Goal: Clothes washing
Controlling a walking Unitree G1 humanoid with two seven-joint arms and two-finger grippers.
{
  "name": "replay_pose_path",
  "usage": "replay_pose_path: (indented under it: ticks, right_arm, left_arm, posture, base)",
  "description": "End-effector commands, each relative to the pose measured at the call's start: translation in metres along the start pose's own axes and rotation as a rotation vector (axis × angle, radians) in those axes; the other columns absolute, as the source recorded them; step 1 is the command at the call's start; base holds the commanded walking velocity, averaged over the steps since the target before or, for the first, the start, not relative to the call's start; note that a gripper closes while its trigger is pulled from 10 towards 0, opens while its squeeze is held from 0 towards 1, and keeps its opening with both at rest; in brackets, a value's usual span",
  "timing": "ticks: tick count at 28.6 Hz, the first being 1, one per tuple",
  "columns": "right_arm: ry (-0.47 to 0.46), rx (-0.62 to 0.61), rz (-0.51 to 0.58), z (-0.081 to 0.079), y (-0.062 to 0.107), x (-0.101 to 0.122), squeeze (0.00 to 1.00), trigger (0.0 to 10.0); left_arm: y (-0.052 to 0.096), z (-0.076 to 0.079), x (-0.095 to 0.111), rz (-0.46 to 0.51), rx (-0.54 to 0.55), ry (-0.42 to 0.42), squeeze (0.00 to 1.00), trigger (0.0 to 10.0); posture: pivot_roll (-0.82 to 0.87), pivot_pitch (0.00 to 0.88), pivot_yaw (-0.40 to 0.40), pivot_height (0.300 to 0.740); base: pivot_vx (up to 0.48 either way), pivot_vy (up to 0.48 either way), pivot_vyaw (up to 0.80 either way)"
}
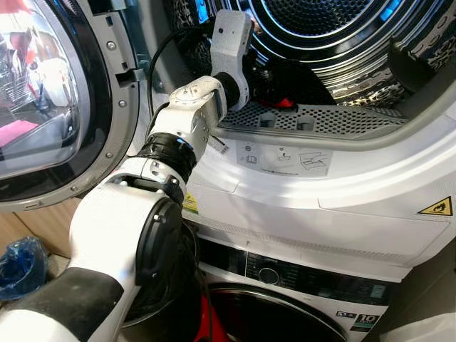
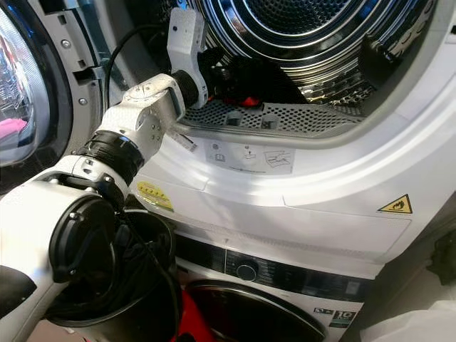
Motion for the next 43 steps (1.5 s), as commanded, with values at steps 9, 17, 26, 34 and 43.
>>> replay_pose_path:
  ticks: [9, 17, 26, 34, 43]
  right_arm:
    - [-0.011, -0.004, -0.011, -0.003, 0.001, -0.008, 0.00, 10.0]
    - [0.006, 0.013, -0.026, -0.007, 0.002, -0.012, 0.00, 10.0]
    - [0.010, 0.017, -0.018, -0.010, 0.001, -0.007, 0.00, 10.0]
    - [0.008, 0.016, -0.017, -0.009, 0.000, -0.005, 0.00, 10.0]
    - [0.010, 0.036, -0.012, -0.016, -0.001, -0.002, 0.00, 10.0]
  left_arm:
    - [0.006, -0.018, -0.011, -0.029, 0.127, -0.154, 0.00, 10.0]
    - [0.016, -0.018, -0.048, -0.158, 0.099, -0.125, 0.00, 10.0]
    - [0.027, -0.009, -0.081, -0.204, 0.043, 0.084, 0.00, 10.0]
    - [0.016, 0.011, -0.057, -0.131, -0.034, -0.080, 0.00, 10.0]
    - [0.035, 0.037, -0.032, -0.064, 0.024, -0.251, 0.00, 10.0]
  posture:
    - [-0.01, 0.000, 0.114, 0.740]
    - [0.01, 0.000, 0.111, 0.740]
    - [0.03, 0.000, 0.113, 0.740]
    - [0.06, 0.000, 0.117, 0.740]
    - [0.08, 0.000, 0.124, 0.740]
  base:
    - [0.000, 0.000, 0.00]
    - [0.000, 0.000, 0.00]
    - [0.000, 0.000, 0.00]
    - [0.000, 0.000, 0.00]
    - [0.000, 0.000, 0.00]
Point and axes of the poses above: a point about 5 cm out from each wrist's last joint towards the gripper, its own y axis pointing back from the gripper into the wrist, its own x axis along the axis of the wrist's last joint, z = x × y, the point moved 5 cm from there along -y, pointing out of the wrist towards the gripper, and after that the axes turned 4 degrees about -y, right-handed, at the moved point
